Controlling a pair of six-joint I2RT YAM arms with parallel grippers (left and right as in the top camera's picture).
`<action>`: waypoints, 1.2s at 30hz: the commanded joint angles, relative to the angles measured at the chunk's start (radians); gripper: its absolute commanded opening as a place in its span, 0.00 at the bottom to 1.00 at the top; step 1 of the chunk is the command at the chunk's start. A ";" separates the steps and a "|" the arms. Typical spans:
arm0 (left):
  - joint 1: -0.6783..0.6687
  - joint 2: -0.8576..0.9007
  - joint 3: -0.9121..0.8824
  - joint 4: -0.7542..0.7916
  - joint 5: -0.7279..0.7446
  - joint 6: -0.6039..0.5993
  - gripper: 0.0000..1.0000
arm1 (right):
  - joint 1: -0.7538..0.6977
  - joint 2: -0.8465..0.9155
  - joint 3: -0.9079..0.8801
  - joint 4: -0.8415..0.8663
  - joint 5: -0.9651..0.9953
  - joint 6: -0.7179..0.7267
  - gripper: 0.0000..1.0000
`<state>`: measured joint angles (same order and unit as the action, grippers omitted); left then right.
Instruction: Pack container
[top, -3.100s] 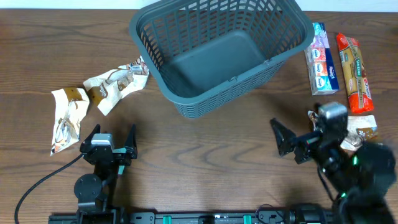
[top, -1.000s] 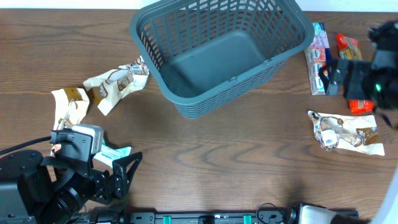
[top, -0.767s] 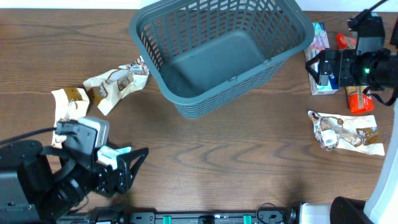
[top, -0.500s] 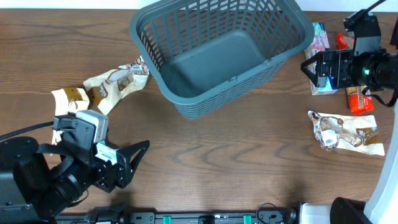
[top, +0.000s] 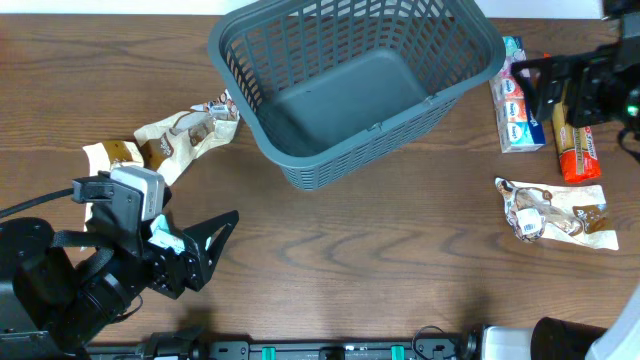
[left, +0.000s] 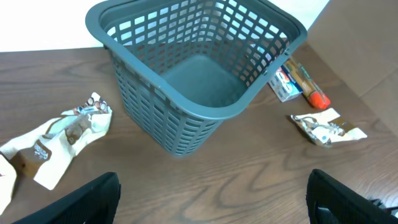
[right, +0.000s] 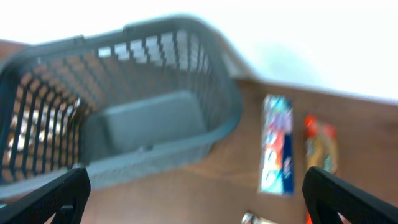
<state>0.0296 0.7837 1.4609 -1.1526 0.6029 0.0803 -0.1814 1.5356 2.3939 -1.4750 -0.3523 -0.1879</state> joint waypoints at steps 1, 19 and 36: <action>-0.003 0.000 0.011 0.003 0.018 -0.033 0.84 | -0.012 -0.005 0.036 0.018 -0.021 0.006 0.99; -0.003 -0.001 0.011 0.007 0.018 -0.033 0.84 | -0.012 0.086 0.036 -0.001 -0.129 0.014 0.99; -0.003 -0.001 0.011 0.003 0.018 -0.034 0.84 | -0.020 0.098 0.032 0.156 0.056 0.015 0.99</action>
<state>0.0296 0.7837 1.4609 -1.1507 0.6033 0.0521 -0.1940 1.6314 2.4252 -1.3308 -0.3218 -0.1844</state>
